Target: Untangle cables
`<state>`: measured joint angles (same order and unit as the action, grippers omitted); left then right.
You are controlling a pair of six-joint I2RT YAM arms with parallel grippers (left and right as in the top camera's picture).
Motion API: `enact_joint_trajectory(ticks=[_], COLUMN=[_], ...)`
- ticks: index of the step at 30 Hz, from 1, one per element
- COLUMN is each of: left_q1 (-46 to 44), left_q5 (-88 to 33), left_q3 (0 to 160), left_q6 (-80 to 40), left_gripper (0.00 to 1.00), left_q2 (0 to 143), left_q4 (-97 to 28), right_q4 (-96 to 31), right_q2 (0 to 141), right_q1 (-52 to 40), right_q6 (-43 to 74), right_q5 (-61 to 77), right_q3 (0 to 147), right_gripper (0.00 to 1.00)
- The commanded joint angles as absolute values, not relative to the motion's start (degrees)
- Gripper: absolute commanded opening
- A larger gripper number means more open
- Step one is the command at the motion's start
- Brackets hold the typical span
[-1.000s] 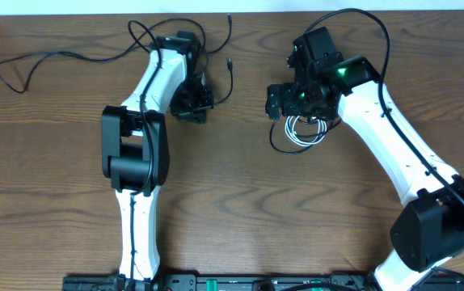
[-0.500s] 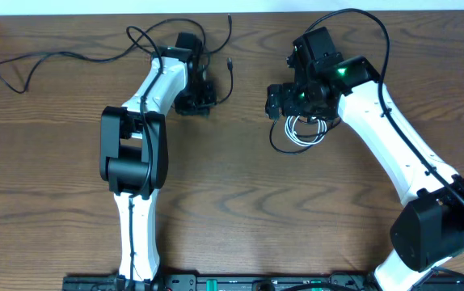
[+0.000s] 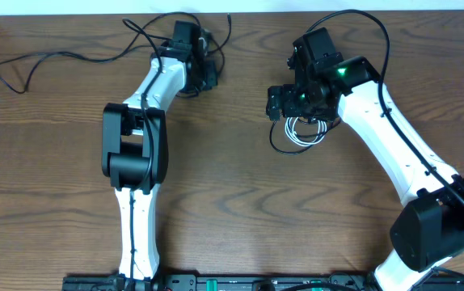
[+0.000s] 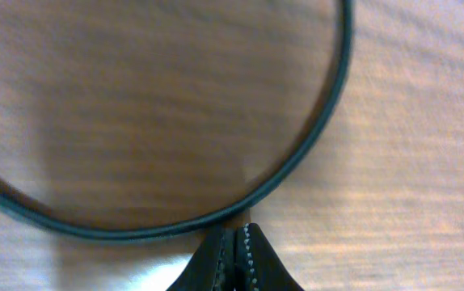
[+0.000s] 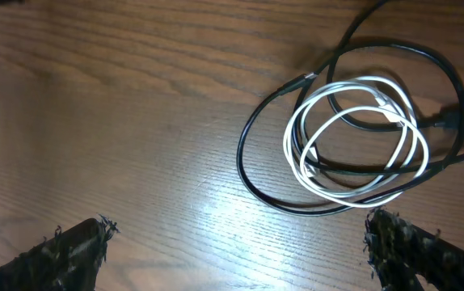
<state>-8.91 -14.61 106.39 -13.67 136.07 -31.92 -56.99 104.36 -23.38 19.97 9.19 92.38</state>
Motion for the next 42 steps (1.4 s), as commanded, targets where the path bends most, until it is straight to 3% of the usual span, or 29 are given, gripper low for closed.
enact_joint_trajectory(ticks=[1,4,9,10,12,19,21,22,27,30,34,42], left_q1=[-5.45,-3.79,-2.24,-2.07,-0.93,9.34,13.26,15.07,19.92,21.15,19.29,9.23], left_q5=[-10.9,-11.09,-11.05,-11.03,-10.11,11.57,11.79,10.94,0.58,-12.36,-31.18,-32.38], left_q3=[110.3,116.71,120.73,120.73,120.73,119.07,118.17,118.17,118.19,118.04,117.93,117.93], left_q6=[-12.73,-12.73,-12.71,-12.69,-12.49,-12.51,-12.56,-12.58,-12.56,-11.97,-0.67,3.05], left_gripper=[0.08,0.15,0.52,0.54,0.55,0.6,0.68,0.74,0.77,0.77,0.76,0.77], left_q2=[140.31,138.74,131.81,130.96,127.83,125.71,126.43,126.78,126.76,126.78,126.76,123.92], left_q4=[-33.47,-37.34,-40.14,-40.23,-40.75,-41.76,-42.96,-44.77,-55.05,-59.79,-64.49,-74.56], right_q4=[-57.08,-57.06,-56.62,-56.53,-56.6,-57.45,-57.6,-57.58,-57.34,-57.1,-58.17,-61.43], right_q2=[104.71,104.71,104.71,104.71,104.71,104.71,104.71,104.71,104.71,104.81,104.9,104.92], right_q1=[-23.57,-23.57,-23.57,-23.57,-23.59,-23.73,-23.73,-23.73,-23.7,-23.62,-22.79,-20.01], right_q6=[20.05,20.05,20.05,20.05,20.05,20.05,20.05,20.1,20.12,21.08,24.27,24.18], right_q5=[8.93,8.93,8.91,8.91,8.93,8.93,8.93,8.95,7.57,1.3,-4.21,-4.47], right_q3=[91.98,91.98,91.98,91.98,91.98,91.98,91.98,91.98,91.98,91.98,91.96,90.54], right_gripper=[0.99,0.99,0.99,0.99,0.99,0.99,0.99,0.99,0.99,0.99,0.99,0.99])
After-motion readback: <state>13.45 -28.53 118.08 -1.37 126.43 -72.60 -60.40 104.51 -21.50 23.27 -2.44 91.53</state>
